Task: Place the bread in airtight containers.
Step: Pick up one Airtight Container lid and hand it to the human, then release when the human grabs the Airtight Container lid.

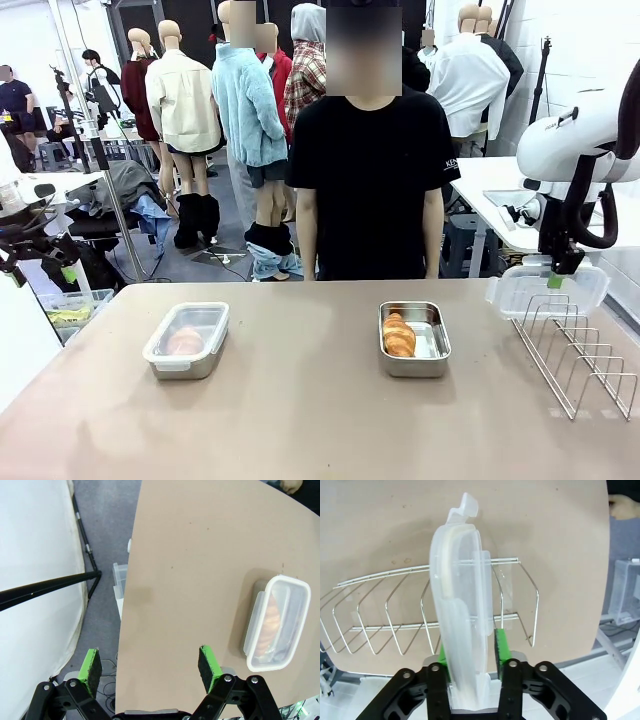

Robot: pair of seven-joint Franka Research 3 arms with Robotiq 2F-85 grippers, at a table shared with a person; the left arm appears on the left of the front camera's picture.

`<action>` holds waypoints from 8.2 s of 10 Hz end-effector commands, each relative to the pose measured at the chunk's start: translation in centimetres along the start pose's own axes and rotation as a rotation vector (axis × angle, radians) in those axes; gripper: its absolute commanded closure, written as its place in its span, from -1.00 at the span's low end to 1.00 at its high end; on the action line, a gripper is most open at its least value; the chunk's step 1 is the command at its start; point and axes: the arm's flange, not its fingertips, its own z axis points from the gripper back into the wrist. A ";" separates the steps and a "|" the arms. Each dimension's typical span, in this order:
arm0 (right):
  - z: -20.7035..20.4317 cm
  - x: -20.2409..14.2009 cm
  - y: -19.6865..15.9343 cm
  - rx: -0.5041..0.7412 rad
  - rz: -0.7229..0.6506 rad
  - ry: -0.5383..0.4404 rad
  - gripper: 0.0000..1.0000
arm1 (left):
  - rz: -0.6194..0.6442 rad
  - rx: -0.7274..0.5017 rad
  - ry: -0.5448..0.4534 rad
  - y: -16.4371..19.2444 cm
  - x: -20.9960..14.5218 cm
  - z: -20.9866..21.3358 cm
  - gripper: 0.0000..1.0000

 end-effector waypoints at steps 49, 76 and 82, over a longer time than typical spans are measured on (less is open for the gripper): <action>13.0 -7.3 3.2 0.098 -0.074 -0.425 -0.73 | 0.003 0.002 0.003 0.1 -0.1 0.1 -1.00; 10.0 -11.7 5.2 0.025 -0.035 -0.487 -1.00 | 0.003 0.002 0.003 0.1 -0.1 0.1 -1.00; 10.0 -11.7 5.2 0.025 -0.035 -0.487 -1.00 | 0.003 0.002 0.003 0.1 -0.1 0.1 -1.00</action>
